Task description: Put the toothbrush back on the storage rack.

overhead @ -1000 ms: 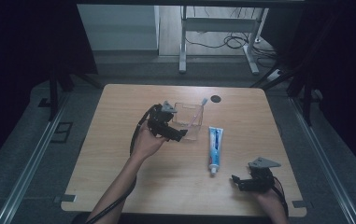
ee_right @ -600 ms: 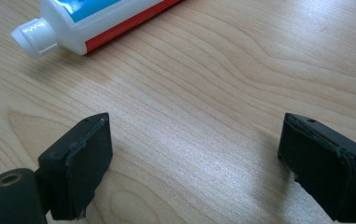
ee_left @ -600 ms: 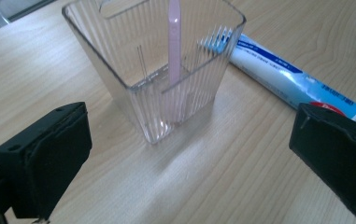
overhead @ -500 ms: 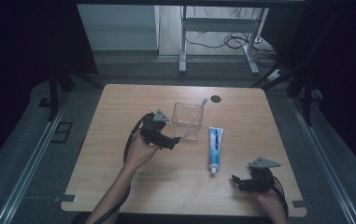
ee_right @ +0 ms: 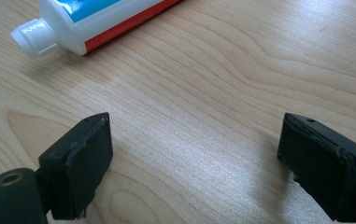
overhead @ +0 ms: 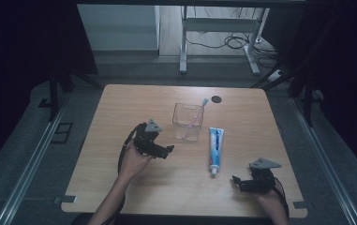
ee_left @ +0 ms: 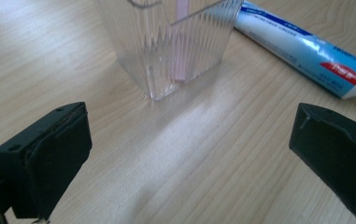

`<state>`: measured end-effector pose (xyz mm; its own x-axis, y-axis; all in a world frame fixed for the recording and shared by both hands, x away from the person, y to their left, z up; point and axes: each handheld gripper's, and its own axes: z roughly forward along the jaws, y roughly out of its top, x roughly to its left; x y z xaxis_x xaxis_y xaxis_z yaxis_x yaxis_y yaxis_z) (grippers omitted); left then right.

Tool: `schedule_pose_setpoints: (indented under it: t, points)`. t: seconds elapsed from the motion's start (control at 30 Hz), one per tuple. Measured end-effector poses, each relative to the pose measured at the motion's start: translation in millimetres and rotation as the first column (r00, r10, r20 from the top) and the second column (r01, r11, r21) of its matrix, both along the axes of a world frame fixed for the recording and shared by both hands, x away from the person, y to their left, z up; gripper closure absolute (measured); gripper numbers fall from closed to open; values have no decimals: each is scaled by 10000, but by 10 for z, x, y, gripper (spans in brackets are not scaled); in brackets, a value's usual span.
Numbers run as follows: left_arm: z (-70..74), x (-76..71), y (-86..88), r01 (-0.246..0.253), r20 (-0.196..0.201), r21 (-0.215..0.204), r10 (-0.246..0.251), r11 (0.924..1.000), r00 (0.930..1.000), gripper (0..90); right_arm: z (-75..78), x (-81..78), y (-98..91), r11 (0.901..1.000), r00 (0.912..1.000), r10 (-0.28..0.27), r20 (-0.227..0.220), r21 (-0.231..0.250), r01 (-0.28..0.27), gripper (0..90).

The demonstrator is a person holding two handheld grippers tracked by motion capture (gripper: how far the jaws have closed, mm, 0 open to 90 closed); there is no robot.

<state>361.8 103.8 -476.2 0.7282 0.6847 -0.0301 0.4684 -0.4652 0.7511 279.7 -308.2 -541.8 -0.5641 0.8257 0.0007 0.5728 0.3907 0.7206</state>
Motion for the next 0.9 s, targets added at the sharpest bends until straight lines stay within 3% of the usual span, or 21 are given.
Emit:
schedule_pose_setpoints:
  t: [0.9]
  points:
    - [-542, -427, 168, -254, -256, 413, 265, 9988, 9993, 0, 1, -2, -3, 10000, 10000, -57, 1, 32, 57, 113]
